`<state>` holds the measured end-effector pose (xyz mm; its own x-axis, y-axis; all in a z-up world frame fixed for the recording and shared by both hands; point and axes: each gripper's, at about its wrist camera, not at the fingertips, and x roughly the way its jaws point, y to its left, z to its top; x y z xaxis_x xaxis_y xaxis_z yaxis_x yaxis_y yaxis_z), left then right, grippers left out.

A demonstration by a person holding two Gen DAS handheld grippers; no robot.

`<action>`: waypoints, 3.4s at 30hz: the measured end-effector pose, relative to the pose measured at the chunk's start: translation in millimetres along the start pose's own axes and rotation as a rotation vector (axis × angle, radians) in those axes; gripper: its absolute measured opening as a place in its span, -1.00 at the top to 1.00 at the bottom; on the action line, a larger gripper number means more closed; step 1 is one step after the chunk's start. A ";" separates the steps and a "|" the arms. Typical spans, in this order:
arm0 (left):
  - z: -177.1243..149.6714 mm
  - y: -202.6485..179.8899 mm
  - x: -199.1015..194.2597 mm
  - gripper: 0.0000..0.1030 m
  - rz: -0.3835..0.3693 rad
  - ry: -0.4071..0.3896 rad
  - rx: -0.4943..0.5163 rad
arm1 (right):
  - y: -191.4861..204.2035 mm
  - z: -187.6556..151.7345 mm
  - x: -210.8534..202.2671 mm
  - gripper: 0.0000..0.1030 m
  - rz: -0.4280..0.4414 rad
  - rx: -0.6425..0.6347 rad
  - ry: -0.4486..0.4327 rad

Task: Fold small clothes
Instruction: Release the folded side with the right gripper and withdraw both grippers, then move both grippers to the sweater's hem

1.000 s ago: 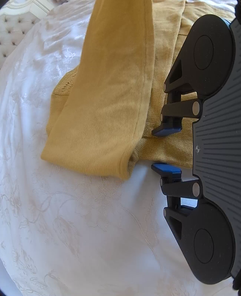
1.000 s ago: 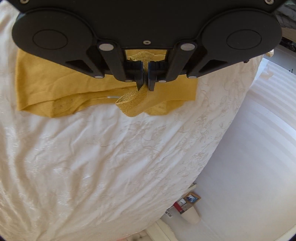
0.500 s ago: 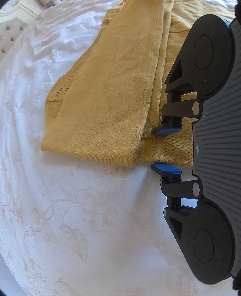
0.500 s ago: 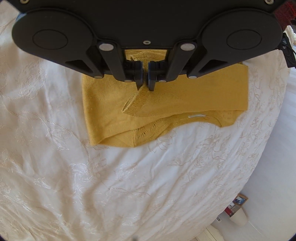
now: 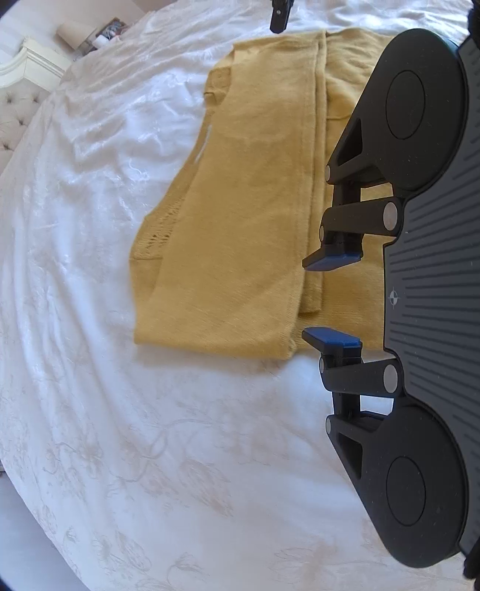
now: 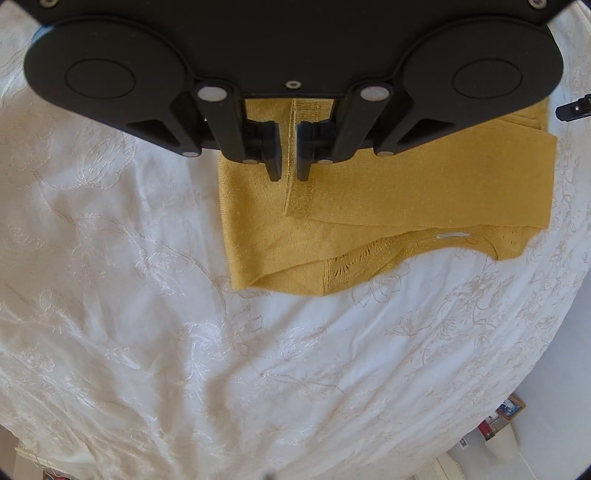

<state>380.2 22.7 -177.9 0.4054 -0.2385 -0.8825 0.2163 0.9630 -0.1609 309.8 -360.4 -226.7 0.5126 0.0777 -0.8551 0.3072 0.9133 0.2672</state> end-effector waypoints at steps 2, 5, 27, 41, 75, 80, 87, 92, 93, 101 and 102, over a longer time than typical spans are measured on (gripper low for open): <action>12.5 -5.0 6.9 0.36 -0.015 -0.011 0.001 | 9.2 4.2 0.1 0.54 0.025 -0.010 -0.023; 30.7 -16.0 20.9 0.36 -0.029 -0.025 0.010 | 24.4 9.3 8.4 0.09 0.067 -0.029 -0.020; 41.0 -15.1 78.1 -0.99 -0.041 0.096 0.178 | 12.2 -2.1 44.4 -0.68 -0.034 -0.030 0.056; -21.4 7.0 -3.6 -1.00 -0.018 0.052 0.107 | 16.7 -56.6 -30.6 -0.99 0.008 0.008 0.023; -232.8 19.3 -101.6 -1.00 -0.075 0.052 0.137 | 25.5 -276.3 -140.9 -0.99 0.010 0.029 0.011; -253.7 6.7 -115.5 -1.00 -0.057 0.014 0.158 | 5.2 -291.8 -152.4 -0.99 0.026 0.062 -0.005; -263.9 7.5 -127.8 -1.00 -0.052 -0.023 0.157 | -10.6 -301.9 -149.7 -0.99 0.043 0.079 -0.001; -261.6 17.0 -127.1 -1.00 -0.042 -0.027 0.149 | -13.5 -304.8 -149.8 -0.99 0.061 0.099 -0.012; -260.2 18.9 -126.1 -1.00 -0.042 -0.027 0.148 | -13.2 -304.9 -149.6 -0.99 0.064 0.100 -0.012; -245.9 24.4 -107.6 -1.00 -0.057 -0.020 0.181 | -12.2 -304.0 -143.2 -0.99 0.071 0.113 0.003; -244.5 24.1 -103.3 -1.00 -0.065 -0.014 0.185 | -11.9 -303.2 -141.4 -0.99 0.070 0.111 0.005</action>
<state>126.3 101.3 -198.7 0.3973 -0.3020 -0.8666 0.4009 0.9066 -0.1321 -9.4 -261.1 -243.6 0.5319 0.1425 -0.8347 0.3578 0.8556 0.3741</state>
